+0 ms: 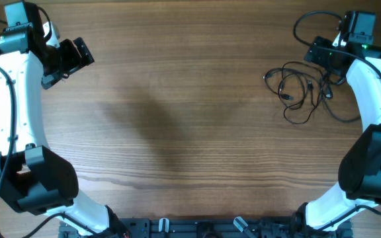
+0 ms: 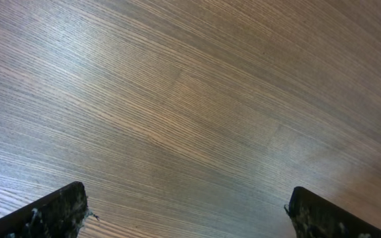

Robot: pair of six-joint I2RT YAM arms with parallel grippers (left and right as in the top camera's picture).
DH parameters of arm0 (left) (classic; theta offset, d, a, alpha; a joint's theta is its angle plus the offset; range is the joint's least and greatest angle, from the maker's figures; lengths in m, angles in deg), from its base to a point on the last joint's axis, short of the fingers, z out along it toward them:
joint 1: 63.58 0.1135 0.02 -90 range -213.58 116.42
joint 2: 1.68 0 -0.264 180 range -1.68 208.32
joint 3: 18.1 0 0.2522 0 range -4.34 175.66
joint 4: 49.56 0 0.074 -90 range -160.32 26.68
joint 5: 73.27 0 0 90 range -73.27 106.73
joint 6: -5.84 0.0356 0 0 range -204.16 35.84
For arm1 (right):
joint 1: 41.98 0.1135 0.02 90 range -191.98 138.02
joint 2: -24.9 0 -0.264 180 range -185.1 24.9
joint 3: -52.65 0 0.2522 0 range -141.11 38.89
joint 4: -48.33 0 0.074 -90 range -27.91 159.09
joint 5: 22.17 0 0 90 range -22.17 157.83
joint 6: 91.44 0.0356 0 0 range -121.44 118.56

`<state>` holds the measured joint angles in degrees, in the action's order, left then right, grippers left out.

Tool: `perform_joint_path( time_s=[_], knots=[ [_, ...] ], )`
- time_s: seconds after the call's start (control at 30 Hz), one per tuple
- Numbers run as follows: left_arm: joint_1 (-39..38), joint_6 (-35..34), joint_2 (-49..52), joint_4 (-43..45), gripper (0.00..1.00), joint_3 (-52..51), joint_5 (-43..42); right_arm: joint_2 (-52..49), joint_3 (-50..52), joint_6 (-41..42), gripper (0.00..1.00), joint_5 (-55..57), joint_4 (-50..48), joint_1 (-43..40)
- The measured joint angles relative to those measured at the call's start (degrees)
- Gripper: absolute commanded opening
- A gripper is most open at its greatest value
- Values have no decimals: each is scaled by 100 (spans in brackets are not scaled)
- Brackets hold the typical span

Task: Untangle cables

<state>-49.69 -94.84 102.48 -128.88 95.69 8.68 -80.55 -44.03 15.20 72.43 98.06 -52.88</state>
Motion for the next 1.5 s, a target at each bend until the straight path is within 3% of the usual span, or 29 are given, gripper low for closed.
perform_joint_path(
  time_s=[0.03, 0.07, 0.1, 0.47, 0.57, 0.63, 0.67, 0.7, 0.73, 1.5],
  knots=[
    [0, 0, 0, 0, 100, 0, 2, 0, 52, 157, 23, 52, -39, -48],
    [0, 0, 0, 0, 100, 0, 2, 0, 133, 291, 9, 87, -83, -103],
    [0, 2, 0, -2, 100, 0, 2, -4, 195, 354, 6, 105, -92, -144],
    [0, 0, 0, 0, 100, 0, 0, -247, 1502, 647, 6, -868, -518, -227],
    [0, 0, 0, 0, 100, 0, 0, -245, 1449, 562, 18, -1161, -470, -227],
    [0, 0, 0, 0, 100, 0, 2, -153, 1346, 494, 34, -1300, -479, -227],
    [0, 0, 0, 0, 100, 0, 2, -35, 1316, 470, 50, -1342, -562, -227],
    [0, 0, 0, 0, 100, 0, 2, 131, 1292, 455, 80, -1362, -684, -227],
    [0, 0, 0, 0, 100, 0, 2, 232, 1270, 452, 99, -1384, -730, -227],
    [0, 2, 0, 0, 100, 0, 2, 529, 1172, 452, 100, -1405, -785, -227]
  ],
)
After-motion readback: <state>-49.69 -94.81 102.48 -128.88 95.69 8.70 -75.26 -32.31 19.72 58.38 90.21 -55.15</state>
